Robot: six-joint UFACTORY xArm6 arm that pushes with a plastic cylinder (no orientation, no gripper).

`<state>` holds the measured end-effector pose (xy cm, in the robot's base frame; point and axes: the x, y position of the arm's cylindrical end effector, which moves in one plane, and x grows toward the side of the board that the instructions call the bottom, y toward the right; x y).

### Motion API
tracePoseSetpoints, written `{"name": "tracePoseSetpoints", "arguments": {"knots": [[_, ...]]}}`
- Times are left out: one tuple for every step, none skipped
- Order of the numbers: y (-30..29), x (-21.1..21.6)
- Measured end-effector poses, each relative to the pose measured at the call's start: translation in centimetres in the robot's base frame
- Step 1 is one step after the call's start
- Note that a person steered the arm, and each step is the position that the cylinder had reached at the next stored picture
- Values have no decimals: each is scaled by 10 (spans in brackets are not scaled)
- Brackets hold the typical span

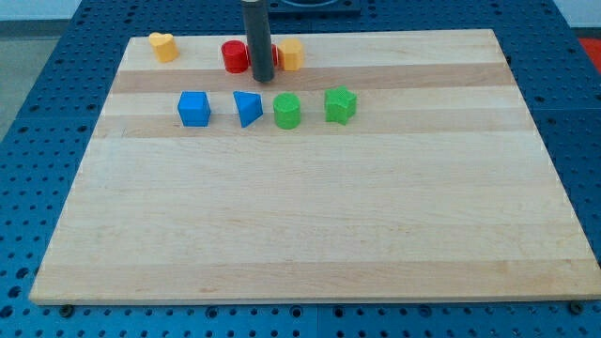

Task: Push the green star to the bottom of the yellow hexagon

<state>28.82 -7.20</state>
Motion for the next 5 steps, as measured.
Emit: {"name": "tracePoseSetpoints", "arguments": {"knots": [[5,0],[23,0],[63,0],[106,15],[127,59]]}}
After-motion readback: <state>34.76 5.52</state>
